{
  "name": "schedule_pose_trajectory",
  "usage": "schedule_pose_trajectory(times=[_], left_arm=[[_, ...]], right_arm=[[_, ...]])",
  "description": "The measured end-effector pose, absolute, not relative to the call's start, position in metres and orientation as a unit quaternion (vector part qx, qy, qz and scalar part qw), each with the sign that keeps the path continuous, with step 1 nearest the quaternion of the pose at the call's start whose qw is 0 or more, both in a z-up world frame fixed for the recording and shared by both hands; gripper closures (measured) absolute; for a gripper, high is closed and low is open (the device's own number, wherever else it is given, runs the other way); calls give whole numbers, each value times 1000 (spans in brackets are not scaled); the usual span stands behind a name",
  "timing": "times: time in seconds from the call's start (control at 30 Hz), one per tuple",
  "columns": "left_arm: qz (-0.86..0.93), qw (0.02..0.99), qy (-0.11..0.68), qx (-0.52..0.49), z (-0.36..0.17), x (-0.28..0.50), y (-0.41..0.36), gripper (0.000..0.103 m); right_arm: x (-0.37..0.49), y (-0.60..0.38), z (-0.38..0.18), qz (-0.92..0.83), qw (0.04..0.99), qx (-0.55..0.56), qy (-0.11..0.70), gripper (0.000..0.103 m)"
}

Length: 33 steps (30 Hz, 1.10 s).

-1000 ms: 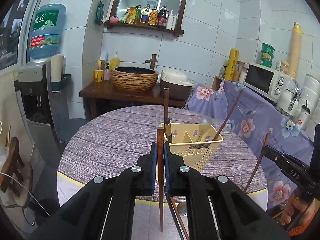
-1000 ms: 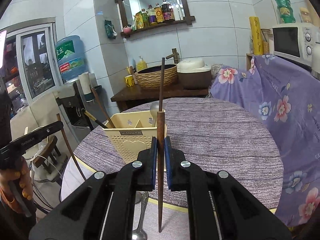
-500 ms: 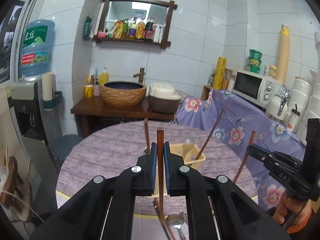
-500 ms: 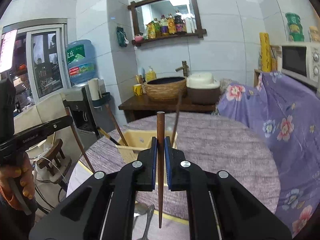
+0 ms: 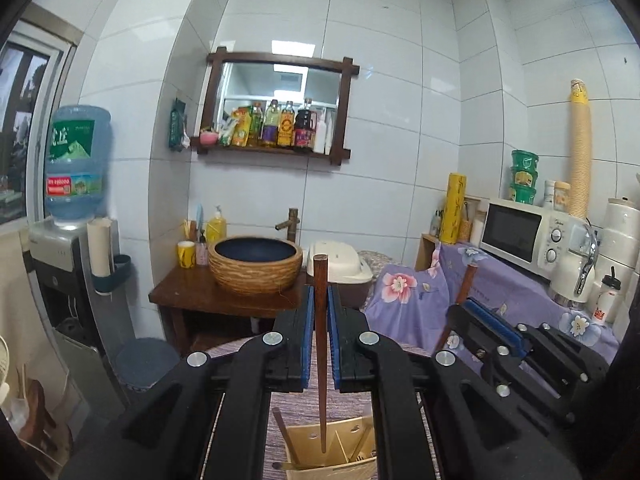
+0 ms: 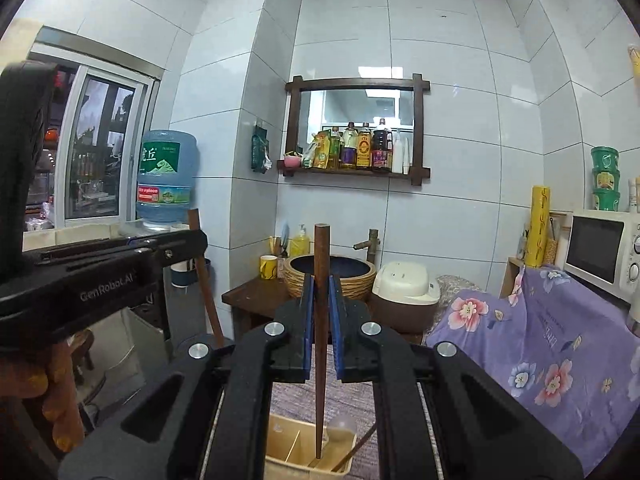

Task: Organize utensils

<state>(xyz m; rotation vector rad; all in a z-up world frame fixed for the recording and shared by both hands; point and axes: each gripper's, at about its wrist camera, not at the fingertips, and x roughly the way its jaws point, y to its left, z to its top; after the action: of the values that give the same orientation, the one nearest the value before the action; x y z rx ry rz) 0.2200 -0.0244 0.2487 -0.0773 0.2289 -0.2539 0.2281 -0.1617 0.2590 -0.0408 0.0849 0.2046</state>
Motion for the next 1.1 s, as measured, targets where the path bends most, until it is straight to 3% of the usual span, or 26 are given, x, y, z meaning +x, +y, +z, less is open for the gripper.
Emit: schedule_pose_trajectory(times=[0.67,0.9,0.93,0.97,1.03,1.1], left_arm=[[-132,962,239,-13,137,240,-33,95],[-136,962,238,-11,139,233,-30,94],[-136,963,234,-8,141,230,-30,88],[-137,964,230,-7,143,226,-30,83],[-141,965,222,-14,148,213,-24,62],[-137,967,215,-20,150,201,-18,58]], right_arm=[[251,-158,155,105,983,-7,148,94],[248,-157,152,103,982,-15,155,93],[244,-156,152,101,983,-17,153,93],[240,-156,152,102,983,-20,150,92],[232,-155,152,100,984,-23,148,73],[219,-158,152,96,985,-23,140,58]])
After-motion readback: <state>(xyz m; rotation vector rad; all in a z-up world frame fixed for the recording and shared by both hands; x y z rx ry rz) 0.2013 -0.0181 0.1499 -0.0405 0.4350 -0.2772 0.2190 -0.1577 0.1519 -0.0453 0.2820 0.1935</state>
